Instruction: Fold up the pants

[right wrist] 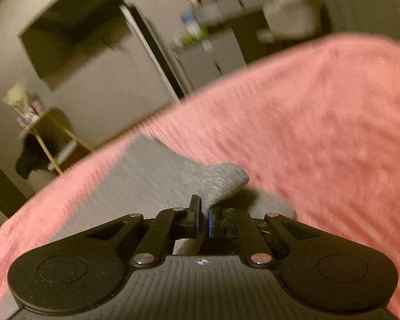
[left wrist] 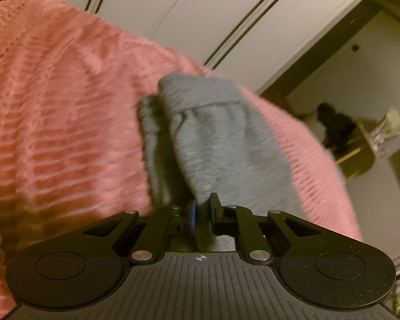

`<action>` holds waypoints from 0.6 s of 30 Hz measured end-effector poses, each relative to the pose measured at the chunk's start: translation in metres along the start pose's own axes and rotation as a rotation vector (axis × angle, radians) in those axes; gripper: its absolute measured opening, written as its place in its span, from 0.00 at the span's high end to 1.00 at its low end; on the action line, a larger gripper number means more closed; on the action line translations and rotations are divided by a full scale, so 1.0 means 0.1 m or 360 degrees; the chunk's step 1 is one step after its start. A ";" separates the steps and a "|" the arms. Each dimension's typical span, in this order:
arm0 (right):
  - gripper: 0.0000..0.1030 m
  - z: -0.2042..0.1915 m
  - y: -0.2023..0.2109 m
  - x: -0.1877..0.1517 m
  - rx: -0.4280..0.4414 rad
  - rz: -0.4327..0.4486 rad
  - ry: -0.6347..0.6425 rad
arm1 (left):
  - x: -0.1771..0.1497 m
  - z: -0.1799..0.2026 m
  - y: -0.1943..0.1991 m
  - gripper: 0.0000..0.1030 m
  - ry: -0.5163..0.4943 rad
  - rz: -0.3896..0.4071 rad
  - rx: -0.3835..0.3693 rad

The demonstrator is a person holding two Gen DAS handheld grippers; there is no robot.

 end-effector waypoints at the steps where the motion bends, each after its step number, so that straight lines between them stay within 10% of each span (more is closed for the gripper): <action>1: 0.92 0.06 -0.05 -0.04 0.0006 -0.0042 -0.0056 | -0.02 -0.03 0.00 0.71 0.0004 0.0003 0.0023; 9: 0.86 0.19 0.04 -0.21 0.0284 -0.0218 -0.0472 | -0.24 0.23 0.32 0.42 -0.0228 0.0014 -0.0037; 18: 0.83 -0.10 0.01 -0.47 0.0411 -0.0366 -0.0412 | -1.47 1.18 0.49 0.18 -0.0453 -0.0271 -0.0394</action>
Point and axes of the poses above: each gripper's, at about its wrist camera, not at the fingertips, and y roughly against the way its jaws point, z to its right, x to its top, the point moved 10 cm from there along -y, roughly the way its jaws point
